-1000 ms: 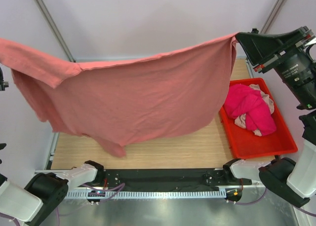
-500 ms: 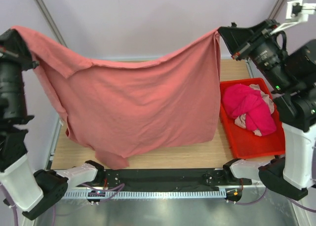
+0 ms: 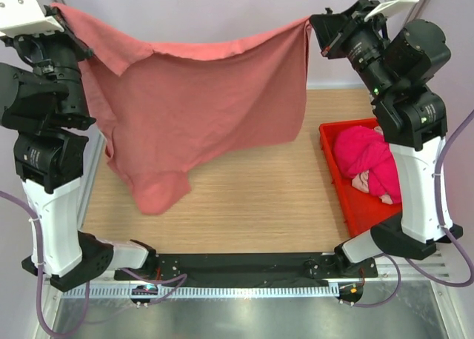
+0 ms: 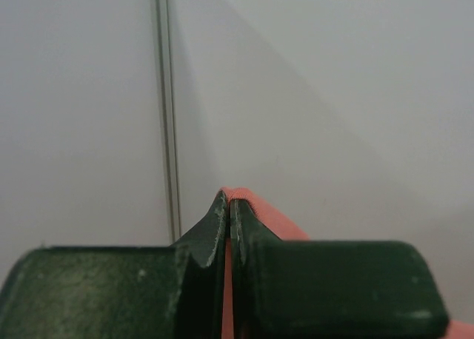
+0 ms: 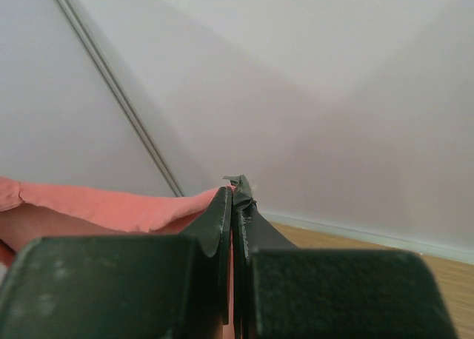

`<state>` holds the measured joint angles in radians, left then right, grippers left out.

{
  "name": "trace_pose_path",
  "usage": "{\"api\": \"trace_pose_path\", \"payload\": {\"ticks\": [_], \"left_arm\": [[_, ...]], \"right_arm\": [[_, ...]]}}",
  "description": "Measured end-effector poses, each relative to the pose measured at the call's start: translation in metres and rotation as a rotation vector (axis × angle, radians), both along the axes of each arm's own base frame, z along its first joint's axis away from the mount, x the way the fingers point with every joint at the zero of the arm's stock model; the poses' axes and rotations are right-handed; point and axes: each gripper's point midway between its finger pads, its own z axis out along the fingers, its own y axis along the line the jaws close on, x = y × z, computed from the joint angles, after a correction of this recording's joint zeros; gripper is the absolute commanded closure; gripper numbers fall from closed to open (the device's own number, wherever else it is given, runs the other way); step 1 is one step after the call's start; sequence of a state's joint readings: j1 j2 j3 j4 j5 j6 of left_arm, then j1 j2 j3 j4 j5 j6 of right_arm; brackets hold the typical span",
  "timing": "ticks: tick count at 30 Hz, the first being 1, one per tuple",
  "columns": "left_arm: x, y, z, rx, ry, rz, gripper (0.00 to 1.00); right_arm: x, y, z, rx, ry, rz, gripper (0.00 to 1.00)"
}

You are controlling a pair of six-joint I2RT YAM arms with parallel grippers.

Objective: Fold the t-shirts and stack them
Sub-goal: Flatten the tshirt out

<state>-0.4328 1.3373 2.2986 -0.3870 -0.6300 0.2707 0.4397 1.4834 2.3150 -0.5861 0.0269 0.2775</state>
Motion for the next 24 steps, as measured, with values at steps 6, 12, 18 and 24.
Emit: {"api": "trace_pose_path", "payload": {"ticks": [6,12,18,24], "left_arm": [[-0.035,0.016,0.013,-0.03,-0.057,0.001,1.0],[-0.115,0.048,0.036,-0.101,-0.189,-0.038,0.99],[-0.205,0.082,0.063,-0.209,-0.388,-0.161,1.0],[-0.247,0.09,0.075,-0.239,-0.501,-0.256,1.0]], "right_arm": [[-0.027,-0.015,0.019,0.035,-0.044,-0.01,0.99],[-0.091,-0.045,0.051,0.118,-0.122,-0.005,0.99],[-0.158,-0.05,0.083,0.207,-0.201,0.139,0.99],[-0.177,-0.035,0.08,0.229,-0.173,0.271,0.99]]}}
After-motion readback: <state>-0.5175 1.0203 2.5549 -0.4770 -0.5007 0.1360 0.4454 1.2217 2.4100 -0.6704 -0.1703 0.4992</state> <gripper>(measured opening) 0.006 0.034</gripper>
